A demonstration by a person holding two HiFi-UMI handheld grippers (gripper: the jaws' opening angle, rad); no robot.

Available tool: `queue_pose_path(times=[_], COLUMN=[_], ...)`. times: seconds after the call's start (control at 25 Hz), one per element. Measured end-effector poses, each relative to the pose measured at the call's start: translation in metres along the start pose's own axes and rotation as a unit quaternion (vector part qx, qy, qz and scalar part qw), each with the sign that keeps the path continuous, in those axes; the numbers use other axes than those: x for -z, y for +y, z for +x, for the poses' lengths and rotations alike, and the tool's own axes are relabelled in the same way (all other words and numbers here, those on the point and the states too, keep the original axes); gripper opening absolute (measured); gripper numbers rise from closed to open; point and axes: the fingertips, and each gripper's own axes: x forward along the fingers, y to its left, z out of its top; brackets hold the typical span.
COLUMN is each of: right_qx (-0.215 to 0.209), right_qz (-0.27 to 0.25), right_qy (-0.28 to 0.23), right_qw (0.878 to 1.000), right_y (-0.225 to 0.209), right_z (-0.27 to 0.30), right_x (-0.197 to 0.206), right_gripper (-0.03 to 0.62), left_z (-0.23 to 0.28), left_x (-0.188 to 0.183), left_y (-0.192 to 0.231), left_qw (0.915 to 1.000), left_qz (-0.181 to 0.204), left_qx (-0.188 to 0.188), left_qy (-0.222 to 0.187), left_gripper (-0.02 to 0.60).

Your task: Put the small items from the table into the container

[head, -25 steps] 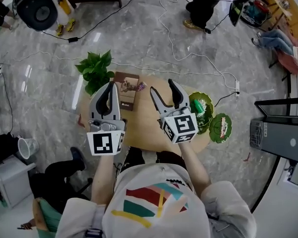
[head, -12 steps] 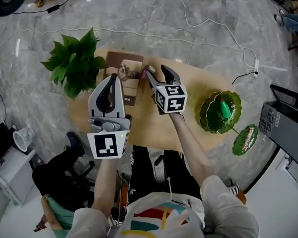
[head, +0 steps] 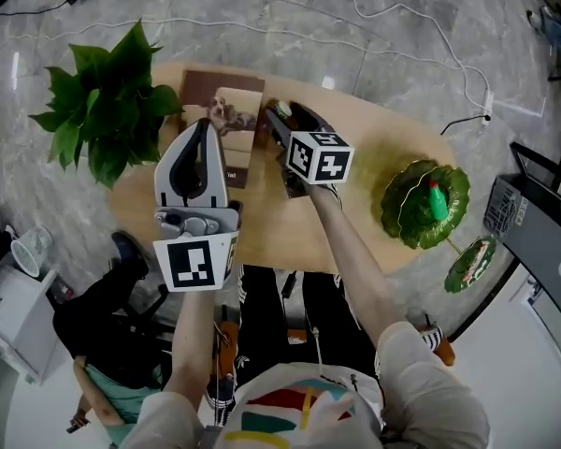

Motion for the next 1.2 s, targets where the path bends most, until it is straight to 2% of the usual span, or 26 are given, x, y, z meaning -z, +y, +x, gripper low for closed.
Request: queue_pose_path(times=[0.08,0.16,0.4,0.68,0.88,1.0,1.08,1.2], right_qx=[-0.013,-0.019,-0.004,-0.001,0.005,0.018,0.021,0.026], right_qz=[0.007,0.013,-0.049,-0.106,-0.168,-0.199,-0.214,-0.227], right_qy=[0.004,0.01,0.003,-0.062,-0.15,-0.207,-0.247,-0.294], right_qw=[1.0,1.0,0.999,0.992,0.974,0.958,0.945,0.928], right_y=[0.005,0.01,0.023,0.068,0.122,0.156,0.176,0.195], right_z=[0.001,0.001,-0.012,-0.083,-0.178,-0.249,-0.303,-0.387], right_x=[0.001,0.0,-0.01,-0.073,-0.144,-0.175,-0.19,-0.192], right_gripper=[0.259,0.213,0.199,0.196,0.193,0.192,0.192,0.192], left_z=[0.001,0.002,-0.003,-0.025,-0.044,-0.063,-0.074,-0.098], left_x=[-0.003,-0.009,-0.017,-0.078,-0.153,-0.183,-0.204,-0.235], left_y=[-0.002,-0.002,0.004,-0.009,-0.033,-0.053,-0.075,-0.121], left_qw=[1.0,0.9999,0.9999,0.9993,0.9958,0.9947,0.9928,0.9887], left_qz=[-0.003,-0.005,-0.005,0.001,0.009,0.012,0.013,0.024], left_qx=[0.0,-0.001,-0.003,-0.003,0.008,0.02,0.036,0.067], left_qy=[-0.002,-0.01,-0.014,-0.038,-0.09,-0.1,-0.114,-0.132], left_gripper=[0.008,0.008,0.008,0.008,0.008,0.008,0.008,0.008])
